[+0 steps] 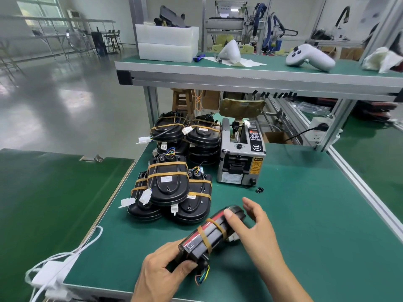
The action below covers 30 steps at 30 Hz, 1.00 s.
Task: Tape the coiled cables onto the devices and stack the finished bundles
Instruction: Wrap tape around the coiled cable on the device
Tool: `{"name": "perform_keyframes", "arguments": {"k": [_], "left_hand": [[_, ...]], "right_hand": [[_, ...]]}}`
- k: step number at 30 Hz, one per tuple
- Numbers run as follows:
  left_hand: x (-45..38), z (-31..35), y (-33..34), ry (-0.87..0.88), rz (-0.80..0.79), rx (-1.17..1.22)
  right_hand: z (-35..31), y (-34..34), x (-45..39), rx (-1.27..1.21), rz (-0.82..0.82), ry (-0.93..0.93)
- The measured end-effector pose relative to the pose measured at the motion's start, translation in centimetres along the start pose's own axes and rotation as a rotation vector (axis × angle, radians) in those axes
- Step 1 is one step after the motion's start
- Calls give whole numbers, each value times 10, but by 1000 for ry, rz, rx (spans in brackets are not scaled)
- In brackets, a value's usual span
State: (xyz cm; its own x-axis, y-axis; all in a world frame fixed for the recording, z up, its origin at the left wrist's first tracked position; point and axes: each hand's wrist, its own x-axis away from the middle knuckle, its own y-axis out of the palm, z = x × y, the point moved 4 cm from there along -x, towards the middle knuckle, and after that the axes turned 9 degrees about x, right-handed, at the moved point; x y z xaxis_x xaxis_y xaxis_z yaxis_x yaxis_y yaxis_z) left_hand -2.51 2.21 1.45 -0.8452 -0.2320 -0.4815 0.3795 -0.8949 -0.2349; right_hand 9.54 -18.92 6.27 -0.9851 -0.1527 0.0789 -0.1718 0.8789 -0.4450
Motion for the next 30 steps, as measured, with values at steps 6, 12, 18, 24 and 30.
{"name": "perform_keyframes", "arguments": {"k": [6,12,18,24,30], "left_hand": [[0,1,-2,-41,-9,9],[8,-5,3,-81,-46,-18],[13,-7,3,-157,-108,18],[17,-16,5,-223,-90,-93],[14,-16,8,-218,-42,-37]], "right_hand": [[-4,9,3,24,-93,53],[-38,-6,13,112,98,-224],[-60,4,25,313,206,-558],[-62,33,46,461,178,-776],[-53,1,5,3,220,-511]]}}
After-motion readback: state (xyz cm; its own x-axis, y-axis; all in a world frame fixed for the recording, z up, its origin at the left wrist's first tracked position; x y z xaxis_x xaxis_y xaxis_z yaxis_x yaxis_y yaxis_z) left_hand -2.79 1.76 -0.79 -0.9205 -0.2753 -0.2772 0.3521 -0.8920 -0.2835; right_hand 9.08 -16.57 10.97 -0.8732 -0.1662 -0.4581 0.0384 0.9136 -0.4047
